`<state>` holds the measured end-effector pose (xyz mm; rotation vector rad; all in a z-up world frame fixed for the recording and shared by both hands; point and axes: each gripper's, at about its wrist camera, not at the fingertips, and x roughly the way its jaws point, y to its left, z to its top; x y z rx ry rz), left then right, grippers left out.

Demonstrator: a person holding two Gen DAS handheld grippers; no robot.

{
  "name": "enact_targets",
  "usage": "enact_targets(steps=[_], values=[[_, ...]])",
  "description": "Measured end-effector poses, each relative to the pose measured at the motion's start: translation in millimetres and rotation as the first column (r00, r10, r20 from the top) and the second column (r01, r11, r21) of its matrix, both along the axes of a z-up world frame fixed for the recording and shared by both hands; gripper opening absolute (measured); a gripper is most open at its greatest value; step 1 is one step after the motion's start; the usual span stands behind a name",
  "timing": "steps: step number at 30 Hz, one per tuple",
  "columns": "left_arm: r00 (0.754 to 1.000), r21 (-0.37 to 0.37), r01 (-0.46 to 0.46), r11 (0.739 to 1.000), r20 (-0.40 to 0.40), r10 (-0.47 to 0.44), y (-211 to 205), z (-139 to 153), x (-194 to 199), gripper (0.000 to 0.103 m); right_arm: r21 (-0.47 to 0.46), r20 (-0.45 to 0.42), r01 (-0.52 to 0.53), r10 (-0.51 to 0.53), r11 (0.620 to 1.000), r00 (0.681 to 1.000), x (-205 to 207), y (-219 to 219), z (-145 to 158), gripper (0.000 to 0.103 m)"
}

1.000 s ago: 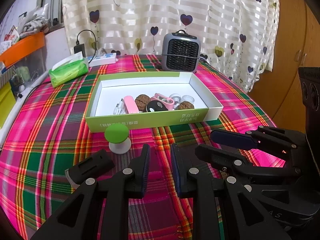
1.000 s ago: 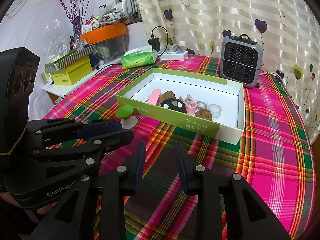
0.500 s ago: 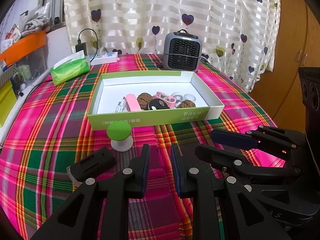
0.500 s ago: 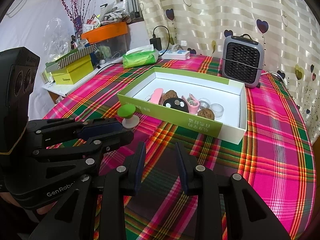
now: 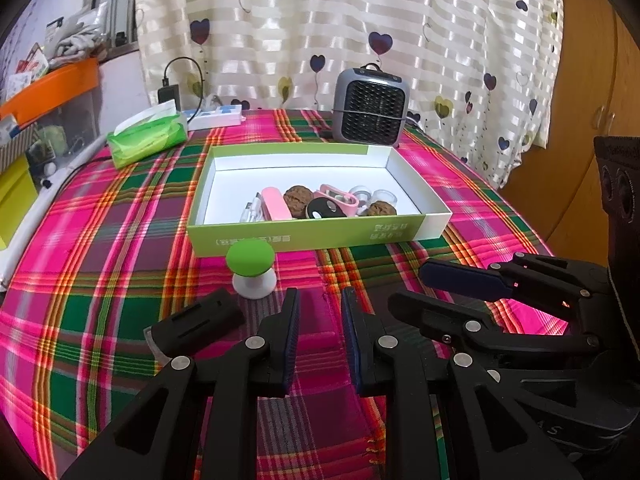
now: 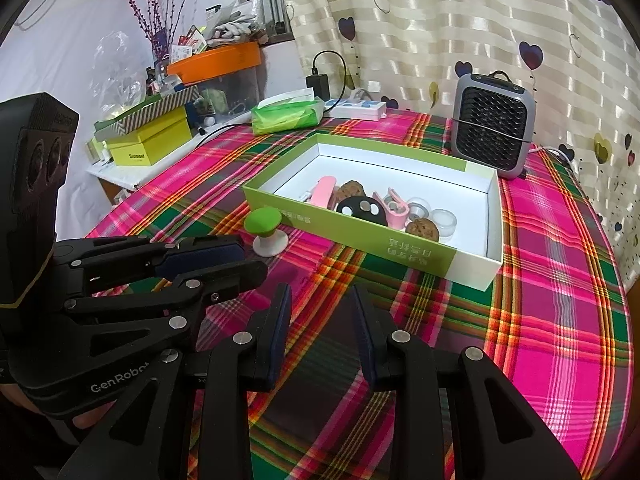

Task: Organize objects
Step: 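Withdraw both grippers from the box toward the green suction cup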

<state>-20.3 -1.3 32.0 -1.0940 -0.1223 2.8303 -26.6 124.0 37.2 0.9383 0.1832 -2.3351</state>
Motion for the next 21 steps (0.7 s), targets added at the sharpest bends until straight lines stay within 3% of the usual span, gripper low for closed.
enact_targets(steps=[21], values=[[1.000, 0.032, -0.028, 0.999, -0.011, 0.028, -25.4, 0.1, 9.7, 0.022, 0.002, 0.007, -0.043, 0.043, 0.999, 0.999, 1.6, -22.0, -1.3, 0.036]])
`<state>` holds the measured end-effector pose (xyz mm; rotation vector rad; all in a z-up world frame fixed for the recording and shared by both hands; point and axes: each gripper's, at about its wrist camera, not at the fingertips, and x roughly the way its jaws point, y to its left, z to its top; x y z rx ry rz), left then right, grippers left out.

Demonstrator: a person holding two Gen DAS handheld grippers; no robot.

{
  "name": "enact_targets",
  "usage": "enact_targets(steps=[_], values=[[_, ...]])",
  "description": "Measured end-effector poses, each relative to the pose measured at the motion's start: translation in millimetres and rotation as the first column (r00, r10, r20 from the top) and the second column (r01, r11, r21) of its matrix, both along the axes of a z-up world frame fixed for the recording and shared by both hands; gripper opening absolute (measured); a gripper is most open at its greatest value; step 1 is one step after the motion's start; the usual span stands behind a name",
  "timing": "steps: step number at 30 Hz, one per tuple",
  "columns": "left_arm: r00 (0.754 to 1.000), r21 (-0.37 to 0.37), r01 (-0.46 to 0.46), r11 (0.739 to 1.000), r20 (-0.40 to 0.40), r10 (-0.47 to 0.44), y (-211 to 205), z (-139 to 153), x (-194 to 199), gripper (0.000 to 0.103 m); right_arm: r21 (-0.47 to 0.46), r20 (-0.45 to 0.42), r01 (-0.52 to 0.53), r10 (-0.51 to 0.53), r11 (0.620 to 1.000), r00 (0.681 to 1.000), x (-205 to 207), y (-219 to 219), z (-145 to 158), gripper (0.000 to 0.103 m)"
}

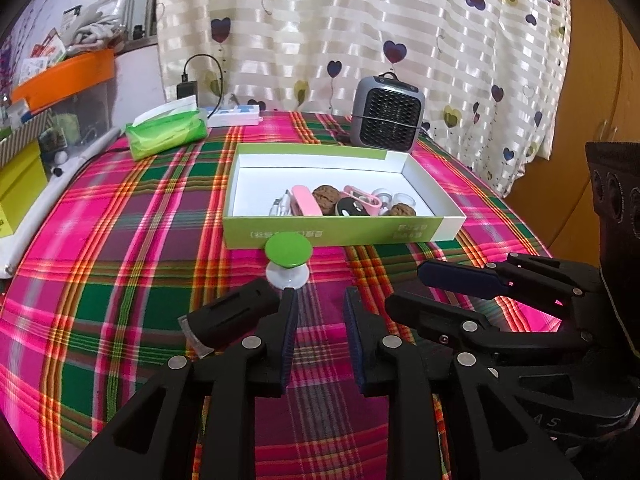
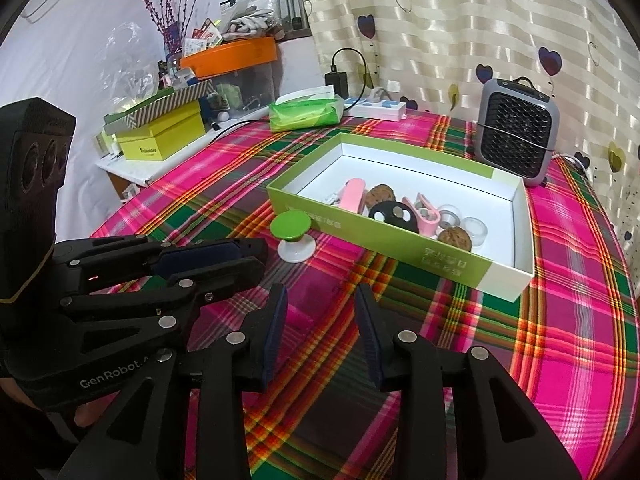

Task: Organize objects
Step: 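Withdraw both grippers from the box toward the green suction cup, then grasp the black cylindrical object with the left gripper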

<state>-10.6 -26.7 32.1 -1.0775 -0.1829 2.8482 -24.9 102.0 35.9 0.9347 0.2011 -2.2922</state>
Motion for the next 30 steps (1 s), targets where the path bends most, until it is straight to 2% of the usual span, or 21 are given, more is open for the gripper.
enact_targets(steps=[14, 30], values=[[0.998, -0.001, -0.052, 0.999, -0.018, 0.052, -22.3, 1.1, 10.4, 0.028, -0.001, 0.020, -0.018, 0.018, 1.000, 1.000, -1.3, -3.8, -5.8, 0.037], [0.997, -0.029, -0.073, 0.997, -0.004, 0.073, -54.7, -8.6, -1.4, 0.037, -0.008, 0.036, -0.020, 0.020, 1.000, 0.999, -5.2, -1.5, -10.7, 0.037]])
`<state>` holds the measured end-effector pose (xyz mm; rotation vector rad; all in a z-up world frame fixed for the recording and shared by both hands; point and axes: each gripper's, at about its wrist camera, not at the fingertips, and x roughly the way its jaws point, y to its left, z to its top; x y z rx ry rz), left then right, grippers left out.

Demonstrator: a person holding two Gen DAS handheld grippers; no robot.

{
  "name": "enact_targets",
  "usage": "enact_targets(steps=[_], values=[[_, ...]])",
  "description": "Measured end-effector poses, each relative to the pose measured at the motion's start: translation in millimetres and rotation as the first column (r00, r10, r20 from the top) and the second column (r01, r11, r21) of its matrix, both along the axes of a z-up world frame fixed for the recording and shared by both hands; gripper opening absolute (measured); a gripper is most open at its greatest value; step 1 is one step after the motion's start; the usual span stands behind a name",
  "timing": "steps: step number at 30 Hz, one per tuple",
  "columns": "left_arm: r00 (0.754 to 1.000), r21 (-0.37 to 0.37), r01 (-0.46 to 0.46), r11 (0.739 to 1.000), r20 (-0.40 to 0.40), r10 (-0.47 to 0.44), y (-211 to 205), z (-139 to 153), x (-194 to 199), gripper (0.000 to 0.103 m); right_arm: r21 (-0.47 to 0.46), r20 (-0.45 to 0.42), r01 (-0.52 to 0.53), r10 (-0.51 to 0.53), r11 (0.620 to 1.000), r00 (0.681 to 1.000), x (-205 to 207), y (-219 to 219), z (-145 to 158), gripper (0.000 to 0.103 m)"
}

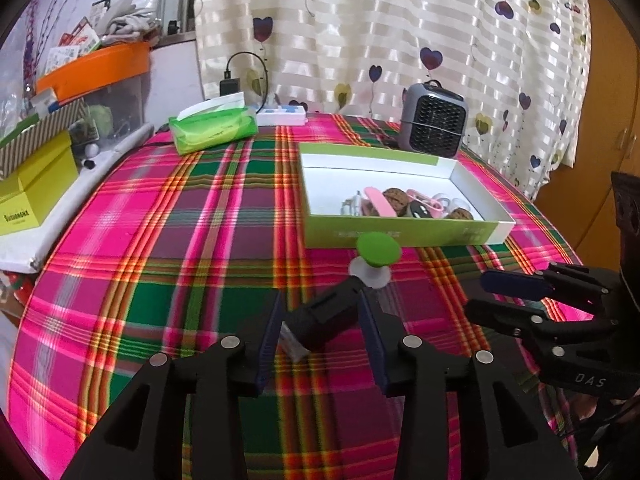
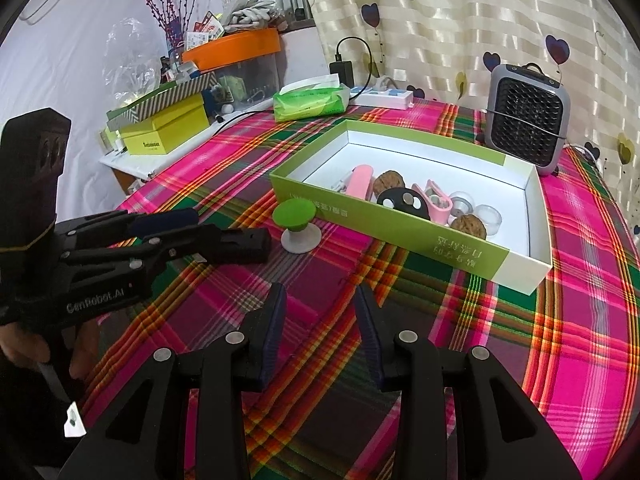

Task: Organize objects
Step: 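Grasp the black cylindrical object with the left gripper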

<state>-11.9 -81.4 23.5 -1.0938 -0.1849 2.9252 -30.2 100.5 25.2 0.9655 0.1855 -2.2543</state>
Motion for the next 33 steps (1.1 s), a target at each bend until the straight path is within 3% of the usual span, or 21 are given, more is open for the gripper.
enact_targets(steps=[10, 17, 20, 31, 33], values=[[0.994, 0.060, 0.107, 0.992, 0.032, -0.109, -8.2, -8.6, -9.5, 0.039, 0.006, 0.006, 0.001, -0.001, 1.000, 1.000, -0.8, -2.2, -2.2, 0.037], [0.984, -0.007, 0.170, 0.985, 0.046, -0.170, 5.7, -7.9, -5.4, 0.041, 0.010, 0.006, -0.004, 0.004, 1.000, 1.000, -1.6, -4.4, -2.0, 0.037], [0.979, -0.004, 0.196, 0.981, 0.047, -0.196, 9.1, -7.1, -2.0, 0.042, 0.011, 0.007, -0.004, 0.004, 1.000, 1.000, -1.5, -4.6, -1.9, 0.037], [0.979, -0.040, 0.143, 0.989, 0.152, -0.136, 16.6, -22.1, -23.6, 0.041, 0.013, 0.011, -0.003, 0.003, 1.000, 1.000, -2.7, -5.8, -3.1, 0.037], [0.980, -0.025, 0.137, 0.990, 0.150, -0.132, 16.5, -22.3, -26.1, 0.035, 0.015, 0.013, -0.005, 0.005, 1.000, 1.000, -3.7, -7.5, -3.2, 0.037]])
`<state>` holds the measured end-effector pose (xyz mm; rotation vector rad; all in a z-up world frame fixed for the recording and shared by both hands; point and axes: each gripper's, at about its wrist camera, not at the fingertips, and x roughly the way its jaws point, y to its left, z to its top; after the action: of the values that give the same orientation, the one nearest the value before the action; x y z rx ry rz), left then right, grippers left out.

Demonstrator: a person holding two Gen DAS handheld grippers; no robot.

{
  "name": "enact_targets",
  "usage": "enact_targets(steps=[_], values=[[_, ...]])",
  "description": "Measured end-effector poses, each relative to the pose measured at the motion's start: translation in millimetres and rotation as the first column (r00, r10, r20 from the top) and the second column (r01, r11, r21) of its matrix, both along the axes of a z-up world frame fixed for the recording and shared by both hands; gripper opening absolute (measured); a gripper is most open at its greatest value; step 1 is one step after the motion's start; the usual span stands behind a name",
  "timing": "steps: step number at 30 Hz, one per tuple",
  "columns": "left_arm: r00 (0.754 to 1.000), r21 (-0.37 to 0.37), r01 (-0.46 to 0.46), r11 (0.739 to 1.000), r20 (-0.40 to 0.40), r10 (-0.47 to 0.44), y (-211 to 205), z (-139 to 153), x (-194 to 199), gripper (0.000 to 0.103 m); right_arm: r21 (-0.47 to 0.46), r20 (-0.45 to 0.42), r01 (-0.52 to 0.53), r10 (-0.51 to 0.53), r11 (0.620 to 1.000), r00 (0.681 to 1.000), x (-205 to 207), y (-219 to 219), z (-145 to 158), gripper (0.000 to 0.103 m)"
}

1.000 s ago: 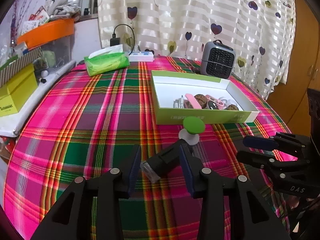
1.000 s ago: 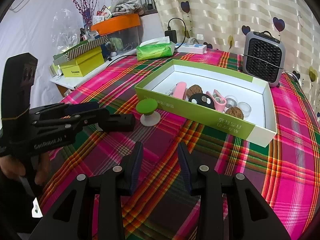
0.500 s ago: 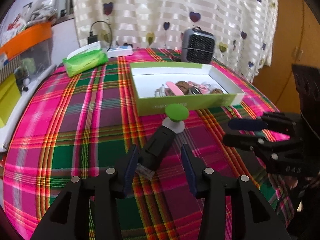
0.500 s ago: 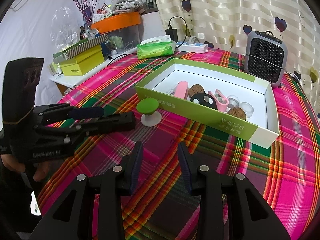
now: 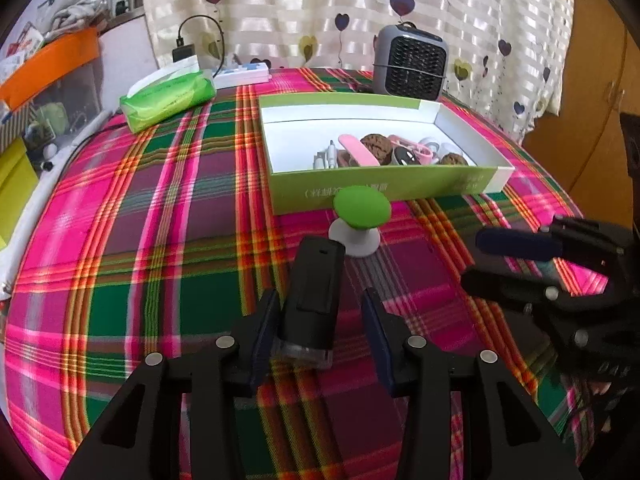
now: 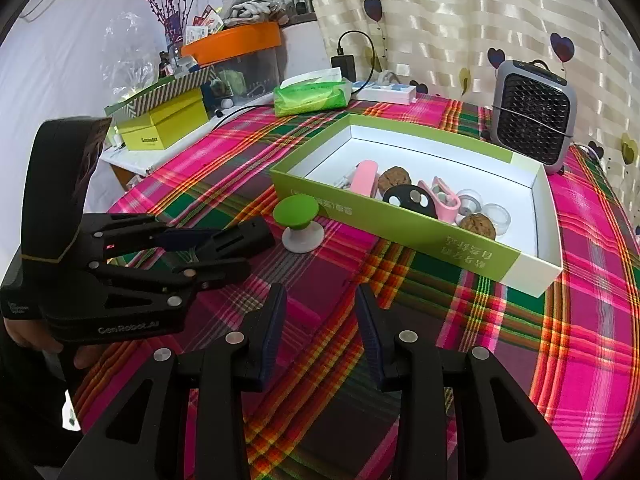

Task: Organize objects
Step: 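Grasp the black cylindrical object with the left gripper, then grasp the green suction cup with the right gripper beside the left gripper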

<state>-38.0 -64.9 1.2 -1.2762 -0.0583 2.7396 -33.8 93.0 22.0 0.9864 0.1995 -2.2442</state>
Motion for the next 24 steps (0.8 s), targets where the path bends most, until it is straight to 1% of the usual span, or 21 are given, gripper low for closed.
enact_targets(steps=[2, 3, 7, 11, 14, 19, 24], values=[[1.000, 0.008, -0.012, 1.000, 0.001, 0.012, -1.7, 0.1, -1.6, 0.027, 0.003, 0.000, -0.004, 0.004, 1.000, 1.000, -0.1, -1.6, 0.2, 0.037], [1.000, 0.017, -0.014, 1.000, 0.000, 0.014, -3.3, 0.2, -1.6, 0.026, 0.005, -0.001, -0.004, 0.004, 1.000, 1.000, -0.4, -2.5, 0.3, 0.037], [0.999, 0.047, -0.042, 0.998, -0.003, 0.042, -11.1, 0.9, -2.2, 0.026, 0.012, -0.003, 0.006, -0.006, 1.000, 1.000, -5.2, -7.0, 0.6, 0.037], [0.995, 0.101, -0.098, 0.990, -0.007, 0.099, -26.0, 0.6, -0.3, 0.026, 0.023, -0.012, 0.006, -0.006, 1.000, 1.000, -10.8, -16.4, 1.6, 0.037], [0.992, 0.134, -0.121, 0.984, -0.006, 0.122, -32.8, -0.3, 0.6, 0.026, 0.035, -0.016, -0.002, 0.002, 0.999, 1.000, -16.2, -27.4, 1.6, 0.037], [0.991, 0.186, -0.134, 0.973, 0.001, 0.136, -40.2, -2.2, 1.2, 0.026, 0.051, -0.017, -0.016, 0.017, 0.999, 1.000, -26.8, -47.7, -0.4, 0.037], [0.991, 0.216, -0.134, 0.967, 0.002, 0.136, -44.2, -3.0, 0.7, 0.026, 0.069, -0.014, -0.019, 0.020, 0.997, 1.000, -35.2, -59.9, -4.4, 0.037]])
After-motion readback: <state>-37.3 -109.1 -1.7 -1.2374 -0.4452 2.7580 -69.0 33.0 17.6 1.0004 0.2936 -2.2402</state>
